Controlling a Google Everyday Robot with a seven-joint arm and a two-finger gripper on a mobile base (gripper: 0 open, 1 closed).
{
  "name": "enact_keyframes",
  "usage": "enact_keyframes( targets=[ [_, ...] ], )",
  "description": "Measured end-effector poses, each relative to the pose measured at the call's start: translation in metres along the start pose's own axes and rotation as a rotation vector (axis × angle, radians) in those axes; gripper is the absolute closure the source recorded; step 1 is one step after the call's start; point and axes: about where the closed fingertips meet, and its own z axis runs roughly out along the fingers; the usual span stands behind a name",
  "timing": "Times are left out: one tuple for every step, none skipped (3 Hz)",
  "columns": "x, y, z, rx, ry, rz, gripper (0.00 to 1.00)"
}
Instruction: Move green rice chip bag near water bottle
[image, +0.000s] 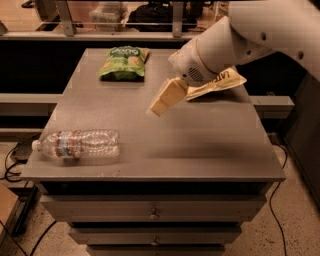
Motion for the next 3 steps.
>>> enact_keyframes(
  targets=[
    [-0.005, -0.034, 0.031, 0.013, -0.054, 0.071, 0.0],
    [-0.013, -0.059, 0.053, 0.004, -0.084, 0.101, 0.0],
    [-0.016, -0.063, 0.055, 0.006, -0.091, 0.101, 0.0]
  ],
)
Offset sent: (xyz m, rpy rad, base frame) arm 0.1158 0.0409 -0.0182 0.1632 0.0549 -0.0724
